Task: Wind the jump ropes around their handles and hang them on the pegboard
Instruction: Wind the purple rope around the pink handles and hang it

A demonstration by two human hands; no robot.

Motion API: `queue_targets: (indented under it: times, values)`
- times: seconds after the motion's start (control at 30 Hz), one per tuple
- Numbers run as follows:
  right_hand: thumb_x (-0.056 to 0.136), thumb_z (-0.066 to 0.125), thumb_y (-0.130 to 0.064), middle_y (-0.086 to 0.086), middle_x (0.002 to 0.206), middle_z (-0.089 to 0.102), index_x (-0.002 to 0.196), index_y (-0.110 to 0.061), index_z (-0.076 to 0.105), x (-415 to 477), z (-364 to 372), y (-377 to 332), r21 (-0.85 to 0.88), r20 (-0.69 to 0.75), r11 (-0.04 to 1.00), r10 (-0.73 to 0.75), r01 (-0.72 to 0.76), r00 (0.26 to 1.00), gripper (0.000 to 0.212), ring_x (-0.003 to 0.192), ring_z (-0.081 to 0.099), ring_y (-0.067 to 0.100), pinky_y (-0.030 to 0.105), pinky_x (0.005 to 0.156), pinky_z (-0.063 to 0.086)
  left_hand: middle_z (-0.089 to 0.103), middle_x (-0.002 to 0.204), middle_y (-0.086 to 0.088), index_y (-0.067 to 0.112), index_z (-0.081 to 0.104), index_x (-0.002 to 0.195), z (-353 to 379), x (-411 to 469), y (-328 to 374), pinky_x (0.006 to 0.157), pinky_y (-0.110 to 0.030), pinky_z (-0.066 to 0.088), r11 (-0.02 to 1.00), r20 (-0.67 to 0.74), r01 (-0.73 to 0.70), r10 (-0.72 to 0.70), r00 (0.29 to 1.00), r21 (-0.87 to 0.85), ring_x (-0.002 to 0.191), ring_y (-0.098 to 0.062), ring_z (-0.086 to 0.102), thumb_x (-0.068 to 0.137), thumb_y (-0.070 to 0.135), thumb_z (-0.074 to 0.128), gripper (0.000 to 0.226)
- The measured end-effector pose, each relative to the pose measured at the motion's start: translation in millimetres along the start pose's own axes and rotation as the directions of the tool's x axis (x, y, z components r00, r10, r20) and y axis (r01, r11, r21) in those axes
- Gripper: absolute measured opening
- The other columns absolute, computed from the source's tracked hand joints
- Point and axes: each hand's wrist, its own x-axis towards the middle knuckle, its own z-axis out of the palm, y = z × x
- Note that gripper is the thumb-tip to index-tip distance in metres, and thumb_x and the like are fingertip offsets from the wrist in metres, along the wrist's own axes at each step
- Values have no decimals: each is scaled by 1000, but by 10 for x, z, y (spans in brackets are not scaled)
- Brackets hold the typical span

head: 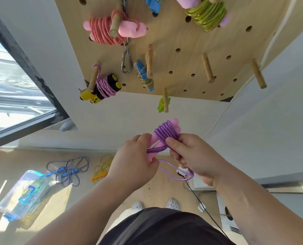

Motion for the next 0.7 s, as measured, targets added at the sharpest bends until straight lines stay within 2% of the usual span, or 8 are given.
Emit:
queue_targets:
  times: [0.1, 0.2, 0.27, 0.37, 0.47, 0.57, 0.63, 0.7]
  values:
    - [104, 53, -21, 1, 60, 49, 81, -7, 59, -40, -132, -35, -46, 88, 999, -13, 17, 996, 27, 49, 32, 13, 26, 49, 27, 60, 69, 3, 25, 64, 89, -106, 33, 13, 55, -28, 42, 948, 140, 175, -141, 980, -265, 59, -11, 52, 67, 20, 65, 23]
    - [102, 55, -20, 0, 58, 49, 96, 2, 65, -73, -157, -25, -109, 92, 989, -94, 104, 991, 25, 51, 36, 11, 21, 51, 31, 67, 78, -12, 22, 71, 88, -179, 66, -10, 50, -37, 48, 818, 291, 303, -175, 941, -489, 58, -16, 53, 60, 21, 65, 28]
    - [100, 58, -23, -1, 56, 50, 97, 1, 67, -95, -159, -40, -177, 75, 974, -132, 143, 988, 26, 51, 38, 11, 18, 52, 33, 68, 85, -21, 13, 72, 89, -212, 70, -12, 50, -37, 49, 733, 373, 348, -138, 918, -585, 61, -21, 57, 60, 13, 67, 30]
    - [98, 61, -31, 1, 54, 55, 81, -7, 65, -140, -194, -124, -369, 52, 912, -175, 182, 983, 30, 46, 39, 8, 16, 49, 32, 68, 84, -23, 0, 69, 99, -247, 74, -36, 48, -32, 45, 611, 478, 412, -62, 876, -676, 65, -26, 62, 62, 6, 67, 37]
    - [95, 63, -39, 13, 59, 58, 73, -17, 64, -183, -223, -207, -459, 49, 865, -204, 204, 978, 31, 51, 46, 14, 29, 52, 36, 66, 86, -21, -7, 65, 103, -246, 63, -51, 50, -31, 44, 509, 523, 447, 8, 852, -735, 71, -32, 61, 62, 8, 67, 43]
    - [90, 66, -46, 9, 55, 51, 78, -17, 64, -203, -226, -241, -396, -20, 902, -196, 173, 980, 32, 52, 42, 15, 31, 54, 33, 62, 90, -24, -8, 63, 105, -245, 65, -11, 48, -30, 41, 391, 536, 467, 86, 840, -793, 72, -33, 58, 59, 15, 70, 52]
    - [82, 65, -59, -4, 52, 50, 89, -19, 61, -165, -237, -220, -337, -96, 930, -185, 143, 978, 40, 49, 42, 11, 28, 54, 33, 60, 91, -25, -6, 63, 106, -248, 79, 25, 47, -29, 39, 308, 549, 492, 132, 825, -814, 70, -33, 57, 60, 15, 70, 51]
    - [73, 60, -71, -6, 53, 51, 101, -26, 58, -134, -245, -202, -307, -113, 939, -195, 152, 974, 53, 50, 45, 9, 30, 56, 36, 59, 91, -24, -3, 64, 105, -233, 89, 61, 45, -27, 39, 219, 574, 537, 176, 800, -815, 68, -32, 57, 62, 14, 68, 46]
